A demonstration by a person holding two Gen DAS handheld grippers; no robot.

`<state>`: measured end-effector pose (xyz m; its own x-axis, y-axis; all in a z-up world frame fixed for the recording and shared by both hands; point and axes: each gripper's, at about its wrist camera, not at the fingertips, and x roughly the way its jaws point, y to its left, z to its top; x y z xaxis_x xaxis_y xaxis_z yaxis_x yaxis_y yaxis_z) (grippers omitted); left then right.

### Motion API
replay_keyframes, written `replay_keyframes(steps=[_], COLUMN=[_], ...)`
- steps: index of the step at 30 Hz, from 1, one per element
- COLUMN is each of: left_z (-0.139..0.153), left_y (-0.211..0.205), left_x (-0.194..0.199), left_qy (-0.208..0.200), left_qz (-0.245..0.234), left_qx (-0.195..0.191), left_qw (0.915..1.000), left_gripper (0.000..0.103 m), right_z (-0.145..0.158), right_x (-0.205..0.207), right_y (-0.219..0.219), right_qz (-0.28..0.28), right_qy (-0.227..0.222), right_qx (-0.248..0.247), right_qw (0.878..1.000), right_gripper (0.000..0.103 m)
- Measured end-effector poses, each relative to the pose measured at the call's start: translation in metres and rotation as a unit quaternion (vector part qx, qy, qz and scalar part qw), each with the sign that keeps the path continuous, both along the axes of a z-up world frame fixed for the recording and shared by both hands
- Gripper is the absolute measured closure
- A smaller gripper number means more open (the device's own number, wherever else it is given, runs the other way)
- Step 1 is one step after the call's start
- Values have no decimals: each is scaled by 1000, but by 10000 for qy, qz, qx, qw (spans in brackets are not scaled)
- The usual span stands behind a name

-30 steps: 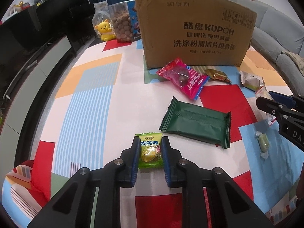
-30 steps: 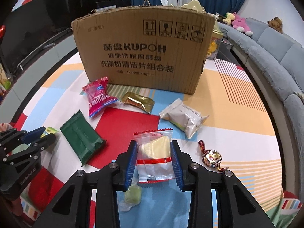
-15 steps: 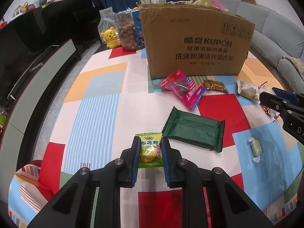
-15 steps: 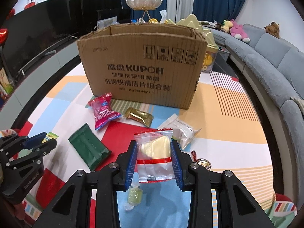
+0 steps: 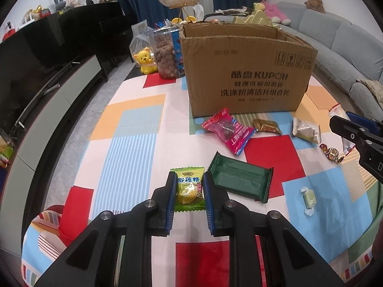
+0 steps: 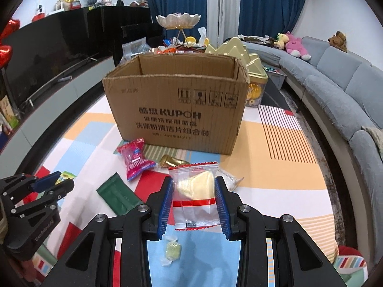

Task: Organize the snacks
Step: 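Lift the candy and cake packet with both tools toward the box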

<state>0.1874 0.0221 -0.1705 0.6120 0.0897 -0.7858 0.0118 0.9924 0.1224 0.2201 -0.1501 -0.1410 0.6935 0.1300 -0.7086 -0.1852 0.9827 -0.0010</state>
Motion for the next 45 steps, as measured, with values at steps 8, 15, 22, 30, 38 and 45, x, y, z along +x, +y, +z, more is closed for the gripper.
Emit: replay_keyframes(steps=[8,15,22,30,38,45], left_z=[15,28,41,55,69,86], left_y=[0,-4,-7,-9,-12,-17], left_x=[1,7,14,21,32,47], left_qy=[-109,-216,-326,-454,-585,-745], left_qz=[51,90,119,142,138,97], left_qx=[-28,-67,-98,-139,-172,-235], left_qw=[9999,9997,9993,9988,9980,9969], left_gripper=[81,81,81,81,81,81], right_z=[15,28,36,49,63,79], right_x=[-2,-1,2,7,14,24], right_y=[-2,-6,-9,-11,-12,-10], right_qz=[-18,-73,-125,-160,-193,-186], right_qy=[-143,-239,-279,-384,-496,-625], right_qx=[69,151,202,246,281,330], right_qw=[9999,9996,9993,9988,9982,9973], right_gripper=[67,67,67,67,67,67])
